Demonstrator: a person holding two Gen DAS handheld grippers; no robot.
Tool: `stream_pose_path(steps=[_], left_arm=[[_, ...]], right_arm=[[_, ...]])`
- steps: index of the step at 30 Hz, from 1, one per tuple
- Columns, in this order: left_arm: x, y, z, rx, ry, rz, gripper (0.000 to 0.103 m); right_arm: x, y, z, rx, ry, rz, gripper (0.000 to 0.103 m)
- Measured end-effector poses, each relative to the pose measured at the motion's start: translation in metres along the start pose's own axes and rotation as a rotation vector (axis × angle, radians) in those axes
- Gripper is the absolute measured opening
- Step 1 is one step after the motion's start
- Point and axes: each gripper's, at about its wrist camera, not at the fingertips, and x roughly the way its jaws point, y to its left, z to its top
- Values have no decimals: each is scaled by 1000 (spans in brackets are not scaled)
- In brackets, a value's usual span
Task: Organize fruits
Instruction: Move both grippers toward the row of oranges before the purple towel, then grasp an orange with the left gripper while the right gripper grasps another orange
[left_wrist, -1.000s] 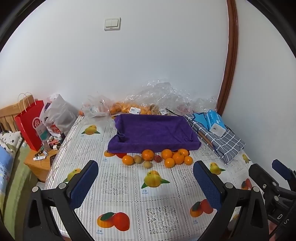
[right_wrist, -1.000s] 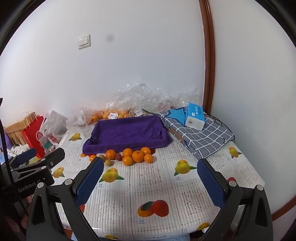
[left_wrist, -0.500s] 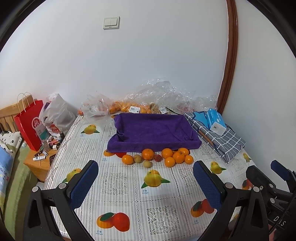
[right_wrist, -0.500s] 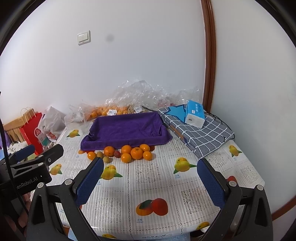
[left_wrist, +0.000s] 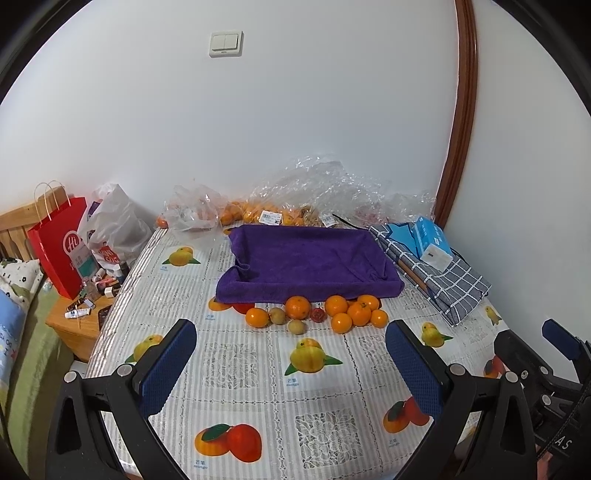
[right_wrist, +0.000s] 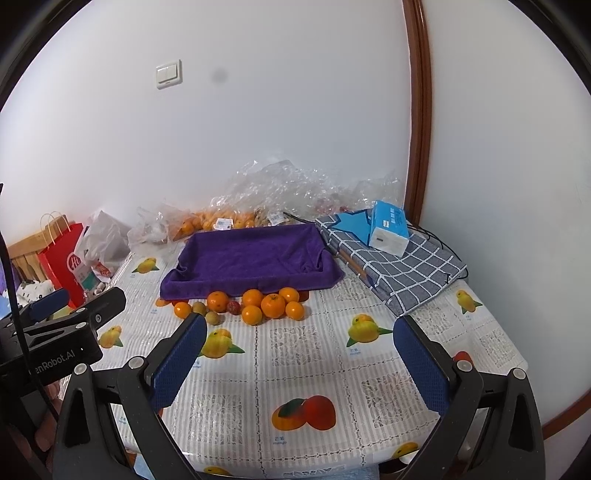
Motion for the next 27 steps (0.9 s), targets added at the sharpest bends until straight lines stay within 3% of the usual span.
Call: stream_pose_path(steps=[14, 27], left_arm=[[10, 0, 4, 3, -32, -1, 103], [43, 5, -1, 11, 8, 6, 103]], right_arm=[[23, -5, -1, -10, 32, -2, 100], [62, -7, 0, -36, 78, 2, 101]])
